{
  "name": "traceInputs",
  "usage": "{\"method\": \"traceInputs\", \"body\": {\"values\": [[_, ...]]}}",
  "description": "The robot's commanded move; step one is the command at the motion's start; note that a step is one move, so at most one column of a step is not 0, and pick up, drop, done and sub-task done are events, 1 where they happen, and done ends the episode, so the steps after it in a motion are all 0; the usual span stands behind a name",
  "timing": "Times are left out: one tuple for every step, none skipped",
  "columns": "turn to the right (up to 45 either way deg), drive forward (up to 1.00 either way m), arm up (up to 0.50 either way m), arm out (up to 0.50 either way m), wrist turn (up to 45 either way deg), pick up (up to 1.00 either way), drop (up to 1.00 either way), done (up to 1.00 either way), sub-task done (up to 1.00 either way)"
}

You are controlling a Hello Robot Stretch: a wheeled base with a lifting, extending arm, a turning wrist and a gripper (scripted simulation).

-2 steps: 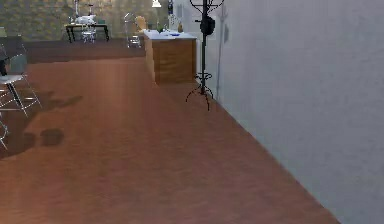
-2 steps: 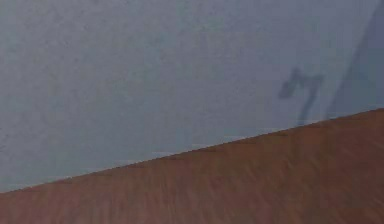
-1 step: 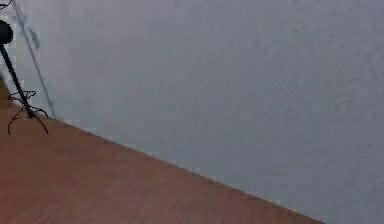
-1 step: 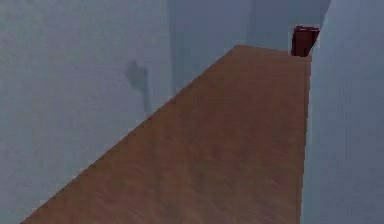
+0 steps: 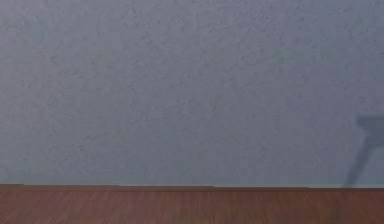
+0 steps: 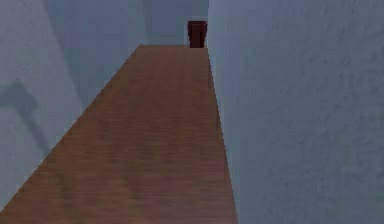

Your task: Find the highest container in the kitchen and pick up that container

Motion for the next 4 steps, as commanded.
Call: {"method": "traceInputs", "body": {"values": [[0.0, 0.15, 0.00, 0.00, 0.0, 0.00, 0.00, 0.00, 0.00], [-45.0, 0.00, 0.00, 0.00, 0.0, 0.00, 0.00, 0.00, 0.00], [-42.0, 0.00, 0.00, 0.00, 0.0, 0.00, 0.00, 0.00, 0.00], [0.0, 0.35, 0.00, 0.00, 0.0, 0.00, 0.00, 0.00, 0.00]]}}
